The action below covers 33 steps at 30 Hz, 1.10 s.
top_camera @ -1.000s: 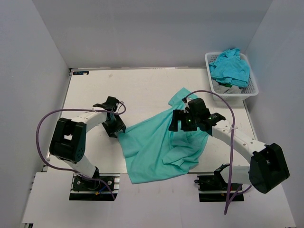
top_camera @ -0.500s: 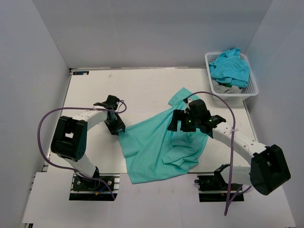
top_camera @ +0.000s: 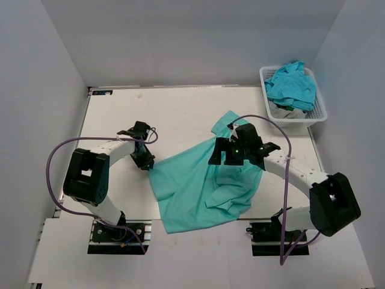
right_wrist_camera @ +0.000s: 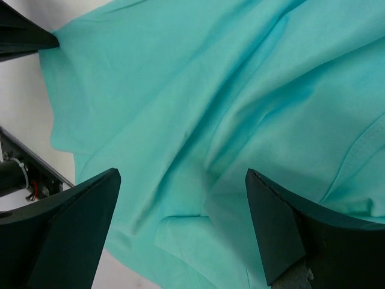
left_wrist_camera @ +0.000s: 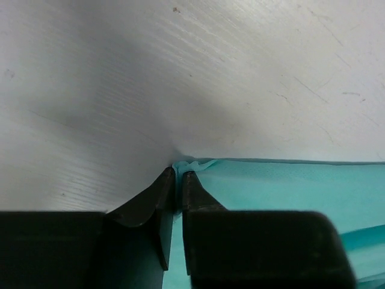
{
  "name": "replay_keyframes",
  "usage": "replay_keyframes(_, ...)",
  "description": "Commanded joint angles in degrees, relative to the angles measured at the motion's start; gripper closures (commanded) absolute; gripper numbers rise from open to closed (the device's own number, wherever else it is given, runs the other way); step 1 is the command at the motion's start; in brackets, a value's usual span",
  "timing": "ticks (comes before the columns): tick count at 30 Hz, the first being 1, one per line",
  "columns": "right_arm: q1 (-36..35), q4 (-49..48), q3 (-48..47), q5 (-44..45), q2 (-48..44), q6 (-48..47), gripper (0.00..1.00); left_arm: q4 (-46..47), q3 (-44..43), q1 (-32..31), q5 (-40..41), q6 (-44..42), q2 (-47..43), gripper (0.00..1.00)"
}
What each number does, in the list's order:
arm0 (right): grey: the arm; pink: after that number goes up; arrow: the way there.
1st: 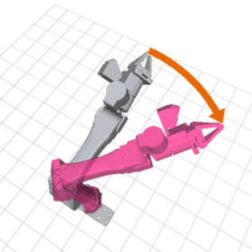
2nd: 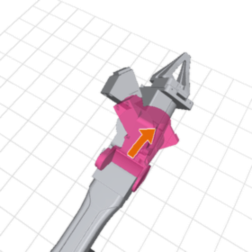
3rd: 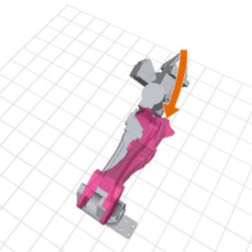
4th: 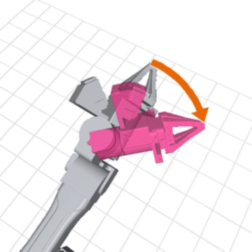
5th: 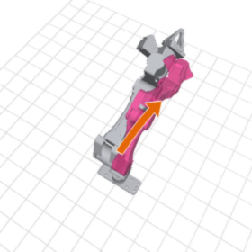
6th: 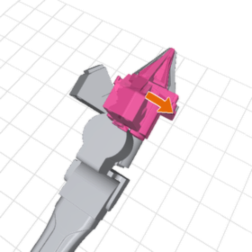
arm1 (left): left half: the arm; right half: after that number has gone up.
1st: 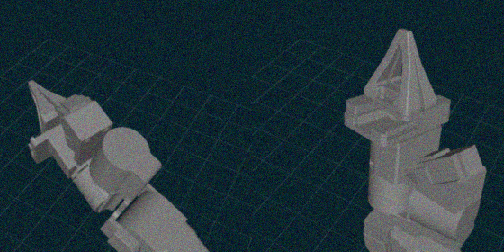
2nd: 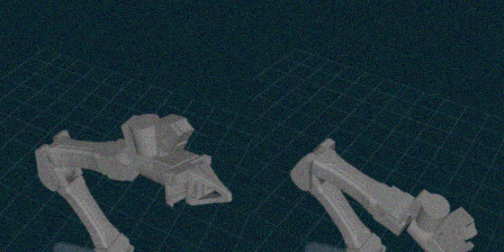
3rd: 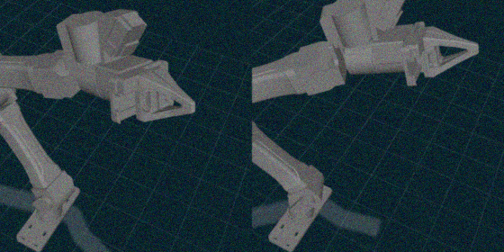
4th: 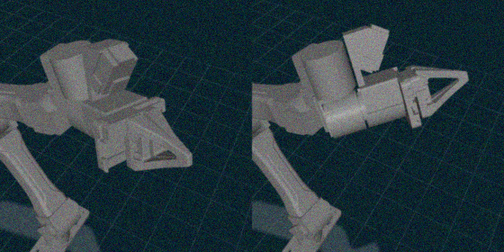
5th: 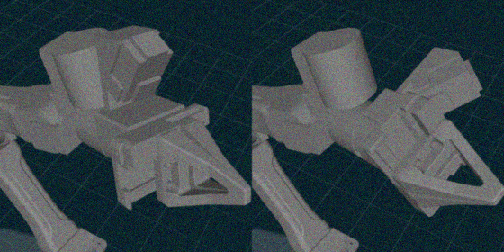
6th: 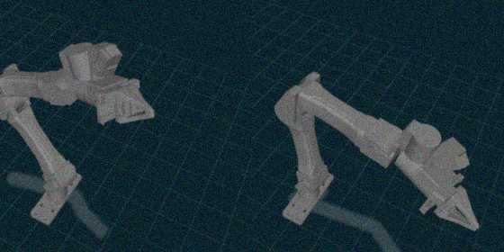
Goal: Fold and stack the t-shirts
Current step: Flatten out the tshirt
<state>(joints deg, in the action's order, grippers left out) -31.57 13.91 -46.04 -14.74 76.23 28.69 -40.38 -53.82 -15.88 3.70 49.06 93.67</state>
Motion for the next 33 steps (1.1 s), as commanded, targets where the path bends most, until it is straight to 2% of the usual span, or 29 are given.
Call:
replay_keyframes(1,0.0,-2.8,-2.8,-4.0,0.7,-0.6,0.1,2.7,0.9,0.3,-0.7,-0.7,-2.2,0.81)
replay_keyframes(2,0.0,-2.9,-2.8,-3.7,0.9,-0.6,0.1,3.3,0.9,0.3,-1.5,-0.7,-1.2,0.93)
replay_keyframes(3,0.0,-2.8,-3.0,-3.4,1.0,-0.7,0.1,4.0,0.9,0.3,-2.5,-1.8,-0.7,0.99)
replay_keyframes(6,0.2,-2.2,-4.8,-0.4,1.2,-2.4,0.1,5.9,1.4,0.3,-4.8,-2.4,0.2,1.0)
replay_keyframes(9,0.8,2.6,-11.3,11.4,3.1,-2.2,0.1,5.9,1.4,0.3,-4.5,-2.4,0.7,1.0)
replay_keyframes(10,1.5,3.7,-12.7,16.4,5.0,-2.2,0.1,5.9,1.4,0.3,-4.0,-3.1,0.0,1.0)
replay_keyframes(15,6.3,12.5,-29.5,22.9,17.7,-6.2,0.1,2.9,0.7,0.3,0.8,-4.4,-2.1,1.0)
replay_keyframes(19,10.8,13.9,-39.3,22.7,28.1,-11.4,0.1,0.7,-2.1,0.3,2.1,-5.5,-1.3,1.0)
replay_keyframes(21,11.7,15.2,-46.8,21.0,31.4,-14.6,0.1,-0.2,-3.0,0.3,2.6,-6.0,0.1,1.0)
replay_keyframes(22,12.6,16.2,-50.9,21.3,36.4,-15.2,0.1,-0.2,-3.6,0.3,2.6,-6.0,0.8,1.0)
replay_keyframes(27,14.7,19.4,-67.5,24.4,49.2,-18.9,0.1,-0.2,-4.1,0.3,1.2,-6.0,2.0,1.0)
replay_keyframes(33,15.2,15.9,-75.6,22.9,59.9,-19.5,0.1,-0.2,-4.1,0.3,-1.1,-6.0,2.5,1.0)
